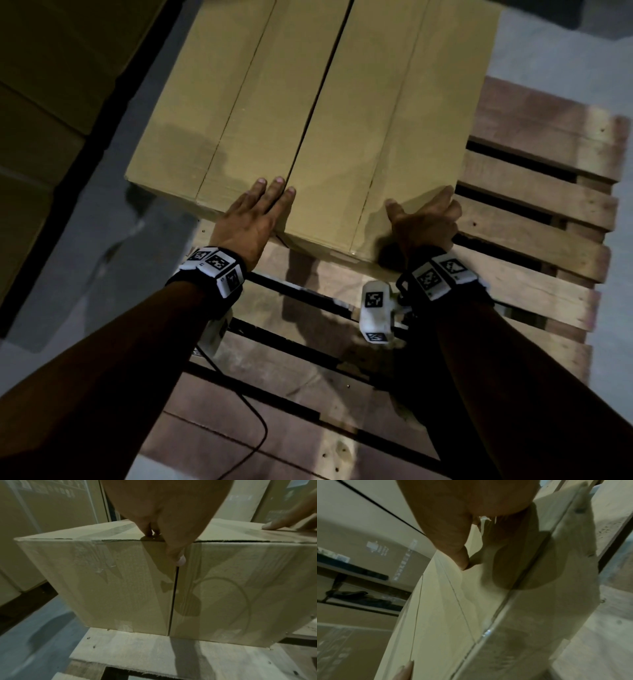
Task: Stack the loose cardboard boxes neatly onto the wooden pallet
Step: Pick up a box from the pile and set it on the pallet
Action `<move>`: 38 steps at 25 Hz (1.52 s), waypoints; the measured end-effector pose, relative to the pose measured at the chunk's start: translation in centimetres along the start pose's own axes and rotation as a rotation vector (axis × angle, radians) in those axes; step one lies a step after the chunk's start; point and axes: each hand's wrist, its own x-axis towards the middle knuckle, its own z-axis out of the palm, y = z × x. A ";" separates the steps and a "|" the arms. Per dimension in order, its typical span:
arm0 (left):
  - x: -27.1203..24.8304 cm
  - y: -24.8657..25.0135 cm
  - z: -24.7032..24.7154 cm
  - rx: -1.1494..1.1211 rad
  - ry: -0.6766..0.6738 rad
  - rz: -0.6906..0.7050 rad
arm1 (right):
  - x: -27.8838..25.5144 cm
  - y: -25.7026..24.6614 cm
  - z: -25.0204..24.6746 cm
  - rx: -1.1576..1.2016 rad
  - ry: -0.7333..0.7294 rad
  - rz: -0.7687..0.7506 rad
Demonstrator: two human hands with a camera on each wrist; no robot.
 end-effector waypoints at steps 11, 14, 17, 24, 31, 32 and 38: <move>0.5 -1.3 1.3 0.016 0.043 -0.008 | 0.2 0.5 1.1 -0.010 0.000 0.003; 0.6 -0.8 0.6 0.023 -0.011 -0.040 | -0.5 0.6 0.7 -0.058 0.005 -0.056; -0.9 0.6 -1.1 0.044 -0.061 -0.077 | -2.8 1.1 -0.9 -0.188 -0.036 -0.129; -13.5 4.5 -10.1 -0.044 0.057 -0.035 | -17.3 0.8 -10.3 -0.158 -0.096 -0.227; -32.0 6.9 -18.7 -0.013 0.260 0.164 | -38.0 0.1 -20.8 -0.137 0.086 -0.334; -35.2 7.3 -19.5 -0.023 0.282 0.185 | -41.6 0.8 -22.2 -0.125 0.116 -0.334; -48.3 11.9 -23.8 -0.034 0.426 0.420 | -56.6 7.0 -31.3 -0.104 0.308 -0.173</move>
